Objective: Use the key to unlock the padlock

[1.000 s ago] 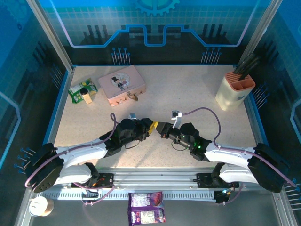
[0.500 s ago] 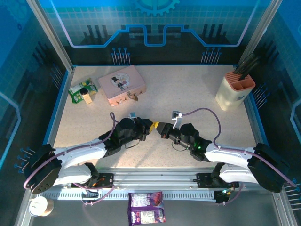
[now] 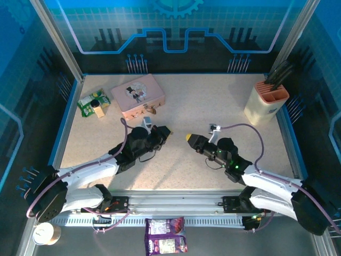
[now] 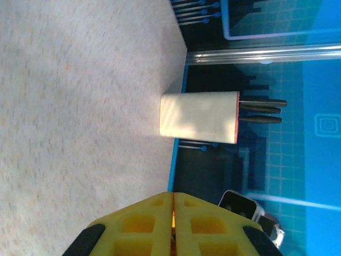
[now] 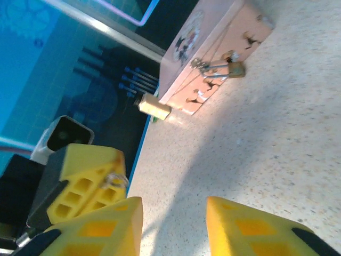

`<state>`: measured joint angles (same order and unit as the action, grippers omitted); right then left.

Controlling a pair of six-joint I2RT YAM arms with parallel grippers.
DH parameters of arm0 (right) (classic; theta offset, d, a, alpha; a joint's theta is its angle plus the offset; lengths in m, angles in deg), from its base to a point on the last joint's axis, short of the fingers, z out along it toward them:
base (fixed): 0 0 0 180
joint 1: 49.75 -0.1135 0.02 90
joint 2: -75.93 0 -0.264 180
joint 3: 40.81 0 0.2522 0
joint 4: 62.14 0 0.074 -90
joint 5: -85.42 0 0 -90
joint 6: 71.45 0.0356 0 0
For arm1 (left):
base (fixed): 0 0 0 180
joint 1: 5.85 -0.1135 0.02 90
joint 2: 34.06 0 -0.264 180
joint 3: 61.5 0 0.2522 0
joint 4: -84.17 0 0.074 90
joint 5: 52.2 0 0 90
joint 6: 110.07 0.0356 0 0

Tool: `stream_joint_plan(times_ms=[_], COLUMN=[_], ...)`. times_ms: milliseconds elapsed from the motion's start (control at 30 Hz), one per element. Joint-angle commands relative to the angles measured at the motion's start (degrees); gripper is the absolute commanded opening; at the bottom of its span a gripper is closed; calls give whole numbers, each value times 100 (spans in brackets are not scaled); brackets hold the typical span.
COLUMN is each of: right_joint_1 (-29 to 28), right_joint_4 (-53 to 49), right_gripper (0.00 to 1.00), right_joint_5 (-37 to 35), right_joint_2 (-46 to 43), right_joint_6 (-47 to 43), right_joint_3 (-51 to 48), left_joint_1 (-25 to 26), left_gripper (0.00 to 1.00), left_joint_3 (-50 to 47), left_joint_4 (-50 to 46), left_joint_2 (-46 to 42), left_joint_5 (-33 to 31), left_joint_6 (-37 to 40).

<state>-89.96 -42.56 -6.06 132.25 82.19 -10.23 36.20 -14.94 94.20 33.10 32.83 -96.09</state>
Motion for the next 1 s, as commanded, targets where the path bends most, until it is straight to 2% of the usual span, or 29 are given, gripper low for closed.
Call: stream_joint_plan(times_ms=[0, 100, 233, 567, 700, 967], right_joint_1=[325, 589, 965, 1084, 1128, 1130], right_joint_4=[-208, 8, 912, 3197, 4073, 4752], right_gripper=[45, 51, 56, 63, 57, 41], right_joint_5=[428, 568, 1000, 1463, 1625, 1836], right_joint_2=[-403, -627, -615, -209, 23, 333], right_joint_6=[100, 58, 88, -209, -203, -107], right_joint_3=[-227, -367, -567, -823, -883, -825], left_joint_1=[-100, -92, 13, 250, 305, 324], left_gripper=[8, 9, 10, 9, 9, 10], left_joint_3=[552, 957, 1341, 1892, 1936, 1890], left_joint_4=[-24, 118, 358, 302, 305, 542], left_joint_2=[100, 315, 555, 1082, 1142, 1255], left_joint_5=[294, 786, 1305, 1970, 2037, 2184], left_joint_6=[1860, 2791, 3524, 3850, 3802, 3504])
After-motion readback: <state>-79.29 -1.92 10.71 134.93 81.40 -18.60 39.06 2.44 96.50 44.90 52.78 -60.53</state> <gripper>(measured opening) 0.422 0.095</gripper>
